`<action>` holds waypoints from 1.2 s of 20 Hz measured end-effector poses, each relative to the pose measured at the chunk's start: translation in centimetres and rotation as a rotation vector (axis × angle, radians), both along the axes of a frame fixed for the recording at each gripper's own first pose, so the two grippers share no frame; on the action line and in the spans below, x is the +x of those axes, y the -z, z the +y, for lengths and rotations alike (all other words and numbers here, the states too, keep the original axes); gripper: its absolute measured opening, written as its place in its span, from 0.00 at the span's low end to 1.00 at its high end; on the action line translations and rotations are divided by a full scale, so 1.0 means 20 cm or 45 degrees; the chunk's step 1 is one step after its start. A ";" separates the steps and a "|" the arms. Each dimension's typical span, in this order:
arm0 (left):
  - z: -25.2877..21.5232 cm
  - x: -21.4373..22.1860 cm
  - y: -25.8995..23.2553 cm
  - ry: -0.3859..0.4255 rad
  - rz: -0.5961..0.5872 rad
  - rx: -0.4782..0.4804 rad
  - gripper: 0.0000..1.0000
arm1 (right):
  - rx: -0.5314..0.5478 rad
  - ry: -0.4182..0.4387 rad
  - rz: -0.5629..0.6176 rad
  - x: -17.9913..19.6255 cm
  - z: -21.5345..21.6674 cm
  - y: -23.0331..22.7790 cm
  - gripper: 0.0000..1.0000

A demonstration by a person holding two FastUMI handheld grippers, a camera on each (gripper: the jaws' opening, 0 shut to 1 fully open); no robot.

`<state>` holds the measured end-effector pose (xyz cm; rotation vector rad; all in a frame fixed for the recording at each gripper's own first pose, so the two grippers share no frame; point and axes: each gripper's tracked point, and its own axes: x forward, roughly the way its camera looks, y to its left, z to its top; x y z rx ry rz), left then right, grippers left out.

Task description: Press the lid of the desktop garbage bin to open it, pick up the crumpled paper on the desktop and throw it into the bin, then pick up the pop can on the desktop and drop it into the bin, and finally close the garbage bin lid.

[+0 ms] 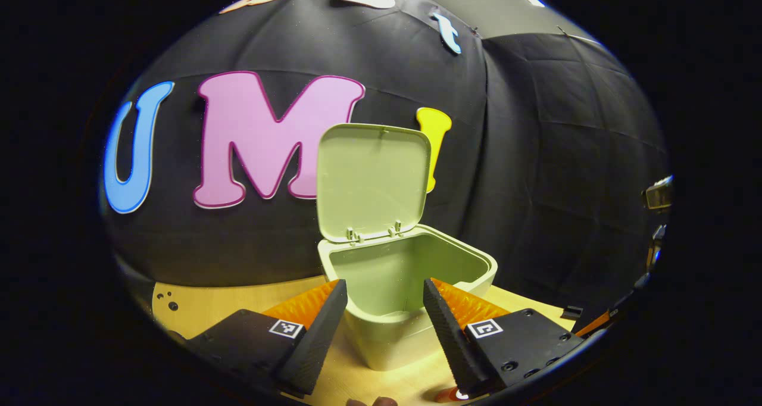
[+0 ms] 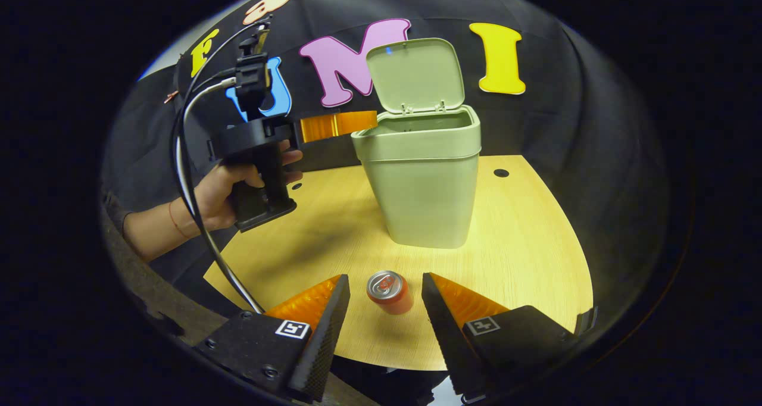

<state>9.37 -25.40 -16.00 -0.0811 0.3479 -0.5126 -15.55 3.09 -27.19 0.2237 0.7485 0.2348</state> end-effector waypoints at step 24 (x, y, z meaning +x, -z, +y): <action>1.06 -0.49 0.21 -0.420 0.172 0.056 0.89 | -0.330 -0.281 0.237 0.13 0.19 0.74 0.94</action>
